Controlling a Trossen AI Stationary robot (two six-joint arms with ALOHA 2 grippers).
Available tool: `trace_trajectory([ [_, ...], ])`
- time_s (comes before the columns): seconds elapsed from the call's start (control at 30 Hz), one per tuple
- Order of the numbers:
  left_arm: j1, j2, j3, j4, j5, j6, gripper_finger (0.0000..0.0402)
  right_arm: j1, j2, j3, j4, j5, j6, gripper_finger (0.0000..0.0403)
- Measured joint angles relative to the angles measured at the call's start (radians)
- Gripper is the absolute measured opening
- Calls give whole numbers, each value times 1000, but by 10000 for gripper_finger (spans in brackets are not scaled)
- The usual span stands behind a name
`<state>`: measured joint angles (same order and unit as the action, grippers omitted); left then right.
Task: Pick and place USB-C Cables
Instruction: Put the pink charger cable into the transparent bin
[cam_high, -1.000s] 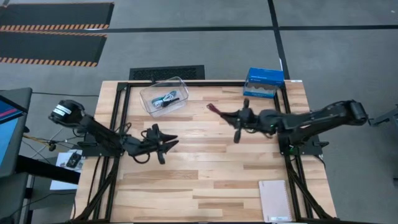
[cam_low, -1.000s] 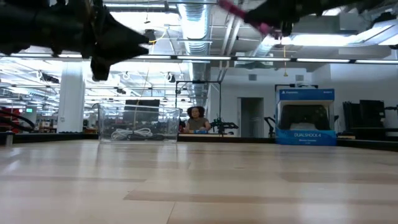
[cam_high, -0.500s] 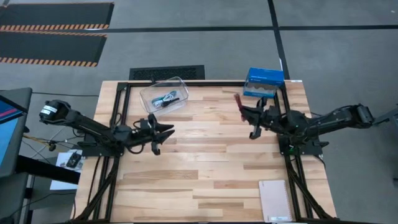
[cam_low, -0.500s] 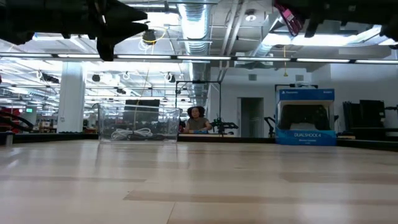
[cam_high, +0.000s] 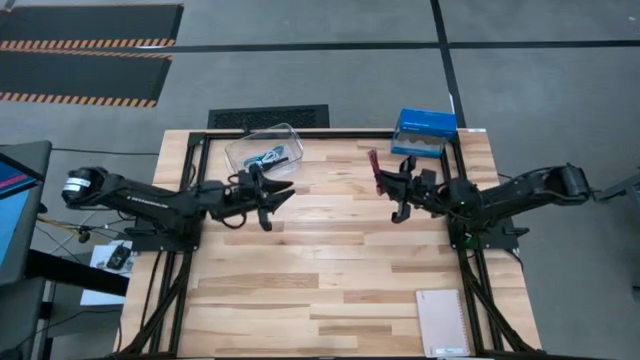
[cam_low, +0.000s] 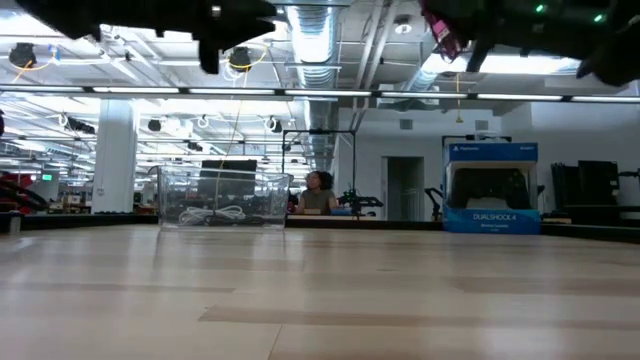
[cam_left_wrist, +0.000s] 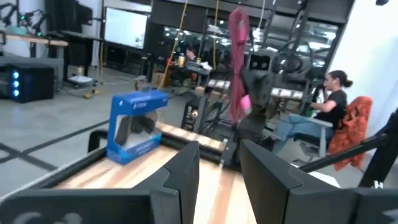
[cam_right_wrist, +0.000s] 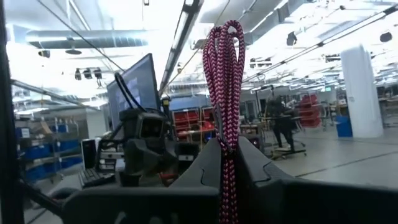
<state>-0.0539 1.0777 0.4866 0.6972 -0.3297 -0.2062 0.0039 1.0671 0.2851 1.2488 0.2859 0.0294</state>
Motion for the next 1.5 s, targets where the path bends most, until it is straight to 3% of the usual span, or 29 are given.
trace_trajectory([
  [0.3, 99, 159, 103, 43, 121, 23, 105, -40, 252, 67, 169, -114, 69, 23],
  [0.6, 157, 338, 114, 369, 272, 11, 105, -40, 429, 211, 199, -227, 69, 31],
  [0.9, 173, 416, 114, 473, 354, -16, 105, -41, 566, 323, 199, -287, 69, 34],
  [1.2, 174, 413, 169, 415, 424, -17, 105, -46, 655, 362, 268, -308, 79, 38],
  [1.5, 165, 416, 172, 397, 505, 30, 116, -46, 610, 337, 313, -377, 68, 35],
])
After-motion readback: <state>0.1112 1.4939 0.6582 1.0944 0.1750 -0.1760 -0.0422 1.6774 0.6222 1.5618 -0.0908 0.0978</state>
